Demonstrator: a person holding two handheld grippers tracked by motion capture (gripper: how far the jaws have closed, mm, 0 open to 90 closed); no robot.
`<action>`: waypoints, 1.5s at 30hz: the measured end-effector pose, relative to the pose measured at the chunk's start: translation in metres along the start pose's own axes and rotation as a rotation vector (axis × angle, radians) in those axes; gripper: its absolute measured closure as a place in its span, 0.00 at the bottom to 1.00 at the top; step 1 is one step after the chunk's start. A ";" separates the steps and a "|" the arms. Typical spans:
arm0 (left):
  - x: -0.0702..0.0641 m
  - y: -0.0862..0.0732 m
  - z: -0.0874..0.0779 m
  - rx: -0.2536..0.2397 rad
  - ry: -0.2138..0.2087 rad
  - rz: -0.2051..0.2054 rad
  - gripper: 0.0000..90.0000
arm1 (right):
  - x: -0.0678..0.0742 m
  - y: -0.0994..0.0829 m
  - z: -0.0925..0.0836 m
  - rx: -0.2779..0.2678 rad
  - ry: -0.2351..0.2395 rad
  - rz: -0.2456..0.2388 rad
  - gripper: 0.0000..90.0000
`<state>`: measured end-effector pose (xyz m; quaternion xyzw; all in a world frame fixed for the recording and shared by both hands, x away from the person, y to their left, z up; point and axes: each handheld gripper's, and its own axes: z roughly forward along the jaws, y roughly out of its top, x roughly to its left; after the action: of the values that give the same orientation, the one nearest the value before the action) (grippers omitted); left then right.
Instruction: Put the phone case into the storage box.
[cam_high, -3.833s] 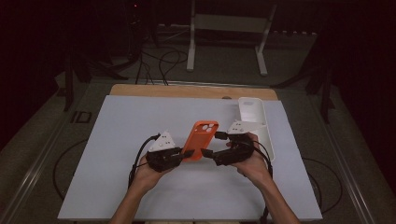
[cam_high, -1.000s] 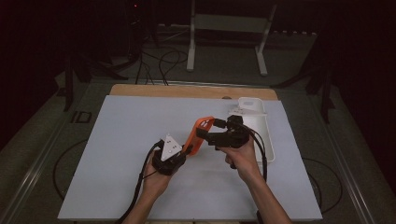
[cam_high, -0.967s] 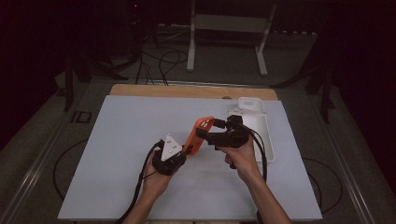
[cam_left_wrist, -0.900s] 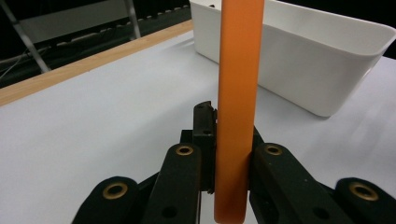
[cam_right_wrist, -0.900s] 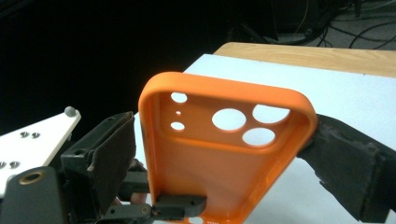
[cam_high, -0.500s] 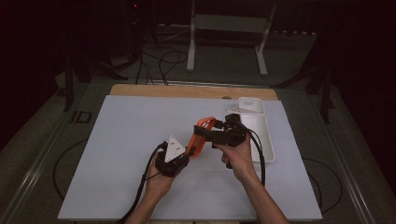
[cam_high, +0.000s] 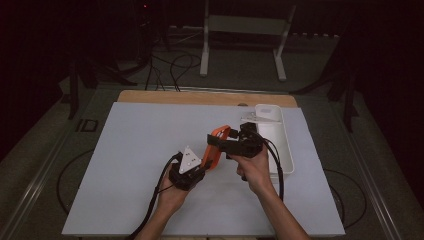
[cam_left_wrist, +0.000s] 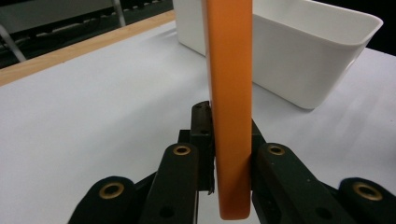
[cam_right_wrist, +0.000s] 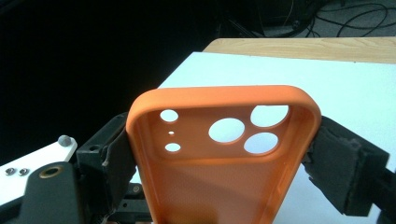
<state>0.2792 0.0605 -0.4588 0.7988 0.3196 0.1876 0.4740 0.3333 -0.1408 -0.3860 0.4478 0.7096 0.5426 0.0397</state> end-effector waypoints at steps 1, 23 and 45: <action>0.000 0.000 0.000 0.001 -0.003 -0.002 0.92 | 0.000 0.000 0.000 0.003 -0.001 0.001 0.18; 0.018 0.002 -0.008 -0.009 0.027 -0.129 0.11 | 0.004 -0.003 0.006 0.013 -0.004 -0.014 0.18; 0.031 0.003 -0.022 -0.001 0.021 -0.117 0.06 | 0.002 -0.003 0.006 0.001 -0.036 -0.021 0.18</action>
<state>0.2895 0.0950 -0.4454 0.7764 0.3708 0.1682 0.4811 0.3336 -0.1352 -0.3896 0.4499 0.7139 0.5335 0.0578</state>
